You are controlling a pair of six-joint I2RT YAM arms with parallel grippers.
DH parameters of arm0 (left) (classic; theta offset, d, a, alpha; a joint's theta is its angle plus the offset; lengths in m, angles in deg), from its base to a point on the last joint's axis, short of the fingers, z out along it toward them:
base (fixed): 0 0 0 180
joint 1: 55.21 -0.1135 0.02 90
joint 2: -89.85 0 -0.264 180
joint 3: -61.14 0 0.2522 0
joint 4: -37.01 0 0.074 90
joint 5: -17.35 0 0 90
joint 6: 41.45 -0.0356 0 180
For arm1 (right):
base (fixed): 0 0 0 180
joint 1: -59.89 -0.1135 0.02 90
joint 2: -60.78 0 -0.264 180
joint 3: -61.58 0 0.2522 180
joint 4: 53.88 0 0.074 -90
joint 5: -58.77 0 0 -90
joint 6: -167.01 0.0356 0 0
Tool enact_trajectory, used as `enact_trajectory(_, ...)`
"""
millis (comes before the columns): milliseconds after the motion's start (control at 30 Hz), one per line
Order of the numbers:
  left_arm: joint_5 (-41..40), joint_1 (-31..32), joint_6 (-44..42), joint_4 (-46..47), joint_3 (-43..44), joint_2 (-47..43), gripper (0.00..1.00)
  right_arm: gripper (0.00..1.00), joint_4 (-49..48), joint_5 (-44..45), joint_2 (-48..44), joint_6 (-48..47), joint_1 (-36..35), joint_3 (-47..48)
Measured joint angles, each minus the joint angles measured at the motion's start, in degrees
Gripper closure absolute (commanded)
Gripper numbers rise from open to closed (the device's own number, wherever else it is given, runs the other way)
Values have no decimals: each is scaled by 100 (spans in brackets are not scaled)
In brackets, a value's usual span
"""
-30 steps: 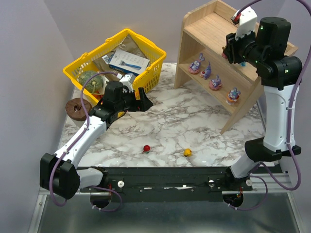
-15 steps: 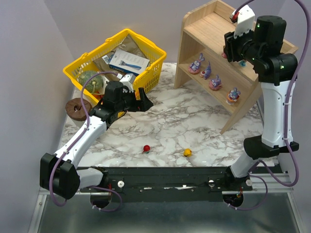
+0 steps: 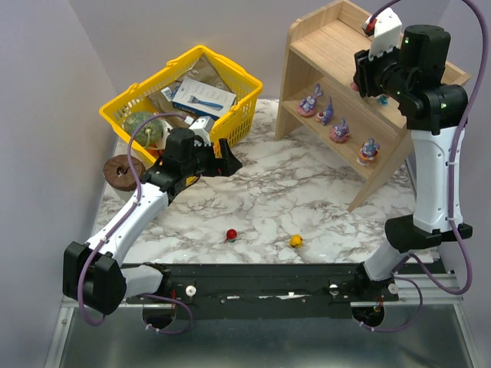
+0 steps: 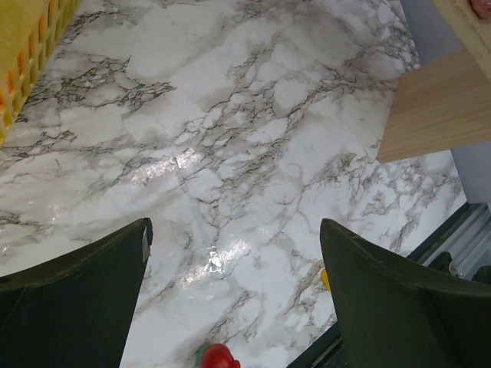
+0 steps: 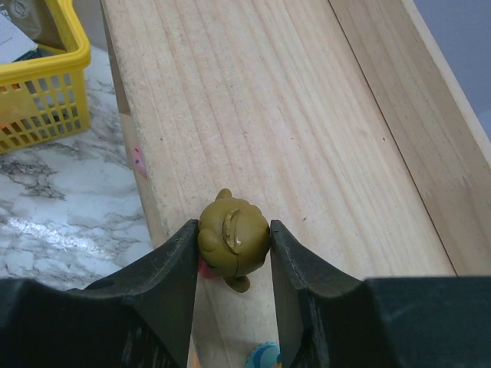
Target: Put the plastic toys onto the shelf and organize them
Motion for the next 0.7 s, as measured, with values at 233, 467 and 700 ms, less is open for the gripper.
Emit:
enact_trajectory(233, 0, 0, -11, 0, 2, 0, 1, 64, -177, -11, -63, -74, 44, -175)
enact_trajectory(467, 0, 0, -15, -2, 2, 7, 1, 66, -516, -299, -291, -201, 162, -612)
enact_trajectory(700, 0, 0, -15, -15, 2, 59, 1, 66, -664, -831, -535, -372, 315, -903)
